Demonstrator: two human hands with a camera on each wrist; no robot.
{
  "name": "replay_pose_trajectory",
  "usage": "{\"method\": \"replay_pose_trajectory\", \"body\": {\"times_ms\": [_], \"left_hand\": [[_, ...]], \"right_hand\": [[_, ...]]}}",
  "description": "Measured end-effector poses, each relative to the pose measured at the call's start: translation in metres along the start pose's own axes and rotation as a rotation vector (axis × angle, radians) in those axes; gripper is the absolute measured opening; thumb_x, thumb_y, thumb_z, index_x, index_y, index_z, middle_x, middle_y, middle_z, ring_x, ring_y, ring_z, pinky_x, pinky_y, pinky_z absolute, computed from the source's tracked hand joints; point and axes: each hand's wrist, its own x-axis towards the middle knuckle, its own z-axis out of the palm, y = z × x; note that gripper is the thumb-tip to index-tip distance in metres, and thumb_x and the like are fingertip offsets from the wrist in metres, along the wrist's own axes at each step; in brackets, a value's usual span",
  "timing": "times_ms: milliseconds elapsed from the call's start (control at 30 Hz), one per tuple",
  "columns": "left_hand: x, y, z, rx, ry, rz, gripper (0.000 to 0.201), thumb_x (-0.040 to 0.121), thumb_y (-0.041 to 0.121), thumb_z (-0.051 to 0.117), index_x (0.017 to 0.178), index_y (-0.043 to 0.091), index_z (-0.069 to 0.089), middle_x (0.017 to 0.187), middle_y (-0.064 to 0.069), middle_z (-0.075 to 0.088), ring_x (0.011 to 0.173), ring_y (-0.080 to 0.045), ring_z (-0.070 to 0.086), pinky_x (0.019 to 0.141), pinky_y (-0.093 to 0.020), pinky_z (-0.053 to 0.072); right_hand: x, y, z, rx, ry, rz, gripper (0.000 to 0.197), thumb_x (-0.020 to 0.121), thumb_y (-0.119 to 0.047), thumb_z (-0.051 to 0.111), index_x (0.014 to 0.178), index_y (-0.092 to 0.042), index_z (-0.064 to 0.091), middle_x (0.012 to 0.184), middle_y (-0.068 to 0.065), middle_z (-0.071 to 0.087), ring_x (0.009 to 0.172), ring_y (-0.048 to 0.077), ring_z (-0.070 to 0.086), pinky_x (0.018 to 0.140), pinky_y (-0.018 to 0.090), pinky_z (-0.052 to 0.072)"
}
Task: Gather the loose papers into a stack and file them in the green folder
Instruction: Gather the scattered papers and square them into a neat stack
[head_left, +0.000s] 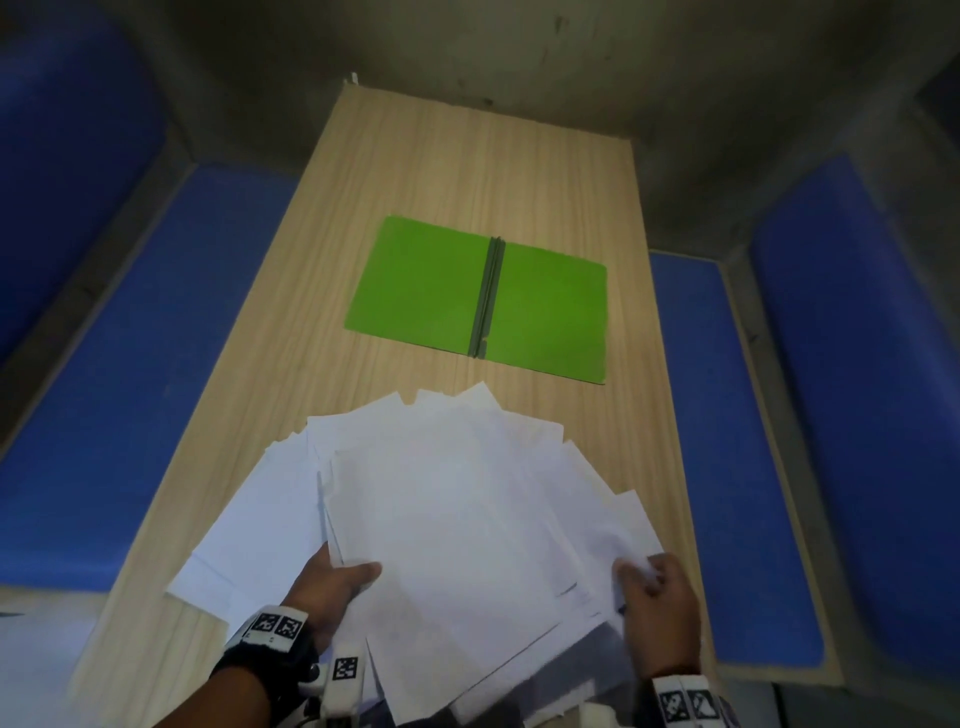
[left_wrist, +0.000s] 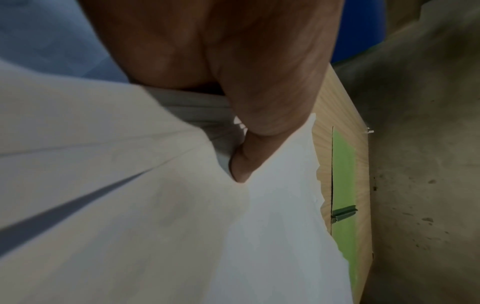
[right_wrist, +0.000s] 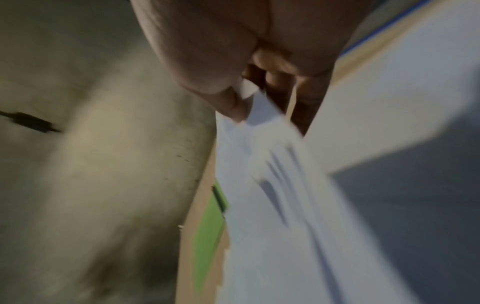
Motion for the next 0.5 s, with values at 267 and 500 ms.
{"method": "replay_pose_trajectory", "body": {"times_ms": [267,500], "left_hand": [[0.007,0.001,-0.004,0.000,0.011,0.005,0.047,0.060,0.007,0.077,0.106,0.011,0.069,0.095,-0.015,0.079,0.094,-0.040,0.073,0.090,-0.054,0.057],[-0.003,0.023,0.005,0.102,-0.056,-0.001,0.053,0.052,0.010,0.082,0.100,-0.008,0.068,0.070,-0.011,0.071,0.075,-0.027,0.067,0.074,-0.031,0.058]], "right_hand": [[-0.001,-0.130,-0.085,0.072,-0.166,-0.641,0.008,0.083,-0.031,0.058,0.089,-0.026,0.061,0.082,-0.005,0.068,0.072,0.012,0.063,0.062,0.027,0.048],[-0.024,-0.211,-0.051,-0.148,-0.624,-0.930,0.001,0.090,-0.018,0.061,0.090,-0.018,0.060,0.082,-0.001,0.064,0.078,0.013,0.062,0.070,0.028,0.047]]}}
